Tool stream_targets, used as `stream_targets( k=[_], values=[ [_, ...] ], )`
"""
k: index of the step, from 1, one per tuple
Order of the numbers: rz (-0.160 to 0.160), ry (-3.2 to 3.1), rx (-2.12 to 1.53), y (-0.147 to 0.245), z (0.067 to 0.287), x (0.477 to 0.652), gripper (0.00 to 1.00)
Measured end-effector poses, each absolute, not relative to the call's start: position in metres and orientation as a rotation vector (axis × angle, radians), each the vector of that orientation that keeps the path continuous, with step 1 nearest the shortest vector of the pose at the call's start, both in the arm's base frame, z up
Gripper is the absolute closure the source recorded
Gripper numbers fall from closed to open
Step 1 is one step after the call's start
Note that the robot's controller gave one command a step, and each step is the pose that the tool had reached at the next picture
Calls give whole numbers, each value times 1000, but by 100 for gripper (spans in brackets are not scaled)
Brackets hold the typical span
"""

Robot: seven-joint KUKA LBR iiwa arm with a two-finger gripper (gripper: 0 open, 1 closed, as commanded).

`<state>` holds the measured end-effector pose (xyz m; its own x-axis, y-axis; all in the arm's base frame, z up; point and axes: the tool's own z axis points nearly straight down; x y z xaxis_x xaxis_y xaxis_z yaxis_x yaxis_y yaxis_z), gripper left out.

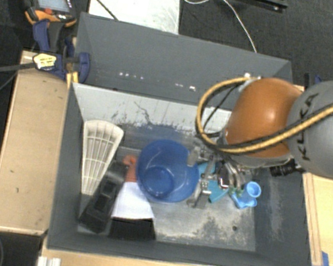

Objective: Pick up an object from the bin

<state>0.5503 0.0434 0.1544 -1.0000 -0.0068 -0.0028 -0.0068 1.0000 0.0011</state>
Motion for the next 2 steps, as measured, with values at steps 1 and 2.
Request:
stream_targets(
  k=[1,2],
  values=[
    [2,3139,-10,43,154,550,0],
    [5,3106,411,58,87,558,0]
  ],
)
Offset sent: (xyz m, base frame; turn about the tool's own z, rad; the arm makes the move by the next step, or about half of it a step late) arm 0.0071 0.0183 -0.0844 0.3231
